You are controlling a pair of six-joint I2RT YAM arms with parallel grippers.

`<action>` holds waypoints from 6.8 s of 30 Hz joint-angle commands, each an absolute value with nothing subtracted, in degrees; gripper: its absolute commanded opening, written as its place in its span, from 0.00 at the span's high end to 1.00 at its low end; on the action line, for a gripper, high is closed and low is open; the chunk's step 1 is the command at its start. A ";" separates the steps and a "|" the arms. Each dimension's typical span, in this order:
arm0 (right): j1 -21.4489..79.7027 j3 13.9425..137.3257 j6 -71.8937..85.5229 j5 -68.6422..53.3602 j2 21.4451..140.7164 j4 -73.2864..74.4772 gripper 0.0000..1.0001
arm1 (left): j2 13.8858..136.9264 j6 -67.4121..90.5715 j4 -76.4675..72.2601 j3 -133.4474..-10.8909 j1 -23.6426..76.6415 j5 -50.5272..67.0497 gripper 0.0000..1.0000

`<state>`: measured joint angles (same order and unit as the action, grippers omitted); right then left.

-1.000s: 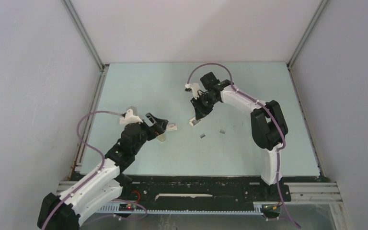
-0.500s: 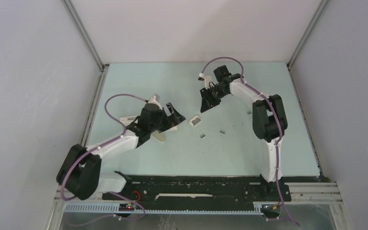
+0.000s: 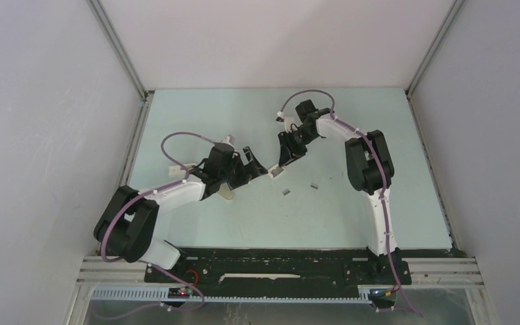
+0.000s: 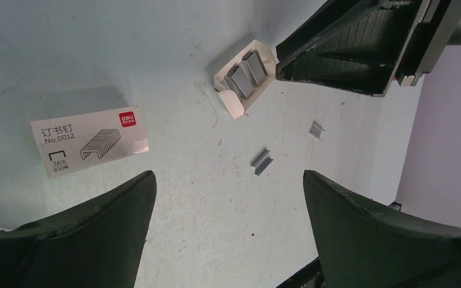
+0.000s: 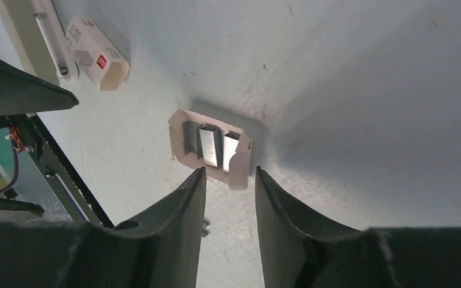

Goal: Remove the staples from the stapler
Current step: Adjust the staple box at the center of the board, then pick up the staple from the center of the board.

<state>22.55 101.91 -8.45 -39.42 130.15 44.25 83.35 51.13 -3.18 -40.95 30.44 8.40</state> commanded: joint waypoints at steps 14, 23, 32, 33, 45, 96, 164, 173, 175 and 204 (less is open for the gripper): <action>24.50 104.15 -6.74 -39.34 130.15 45.62 0.56 | 85.47 52.64 -1.49 -43.89 30.72 9.16 0.06; 20.91 99.99 -4.76 -47.37 126.44 41.66 0.59 | 90.23 44.97 8.63 -55.38 30.52 7.05 0.20; 20.00 91.56 -5.87 -48.72 120.55 37.50 0.74 | 99.11 38.33 14.44 -66.40 28.62 7.04 0.55; 20.24 90.91 -5.49 -48.53 120.44 37.40 0.78 | 100.33 37.88 15.15 -67.57 28.51 7.30 0.58; 24.09 72.64 6.42 -44.53 112.51 20.11 1.00 | 111.10 35.48 20.12 -77.37 27.78 7.81 0.81; 27.34 67.79 15.58 -30.28 113.62 11.49 1.00 | 107.05 36.19 14.59 -70.46 28.48 12.26 0.82; 29.43 67.86 15.51 -35.34 113.18 11.78 0.97 | 101.26 33.71 21.64 -74.14 29.71 5.16 0.71; 27.53 66.61 8.70 -38.38 106.79 16.98 0.94 | 88.38 40.33 12.14 -58.13 29.53 7.38 0.72; 25.76 66.54 5.63 -40.43 104.47 18.12 0.94 | 86.67 42.25 9.39 -54.57 29.53 8.82 0.73; 14.65 73.37 -32.89 -39.59 99.28 42.58 0.81 | 74.14 38.36 3.62 -44.59 32.96 -0.40 0.74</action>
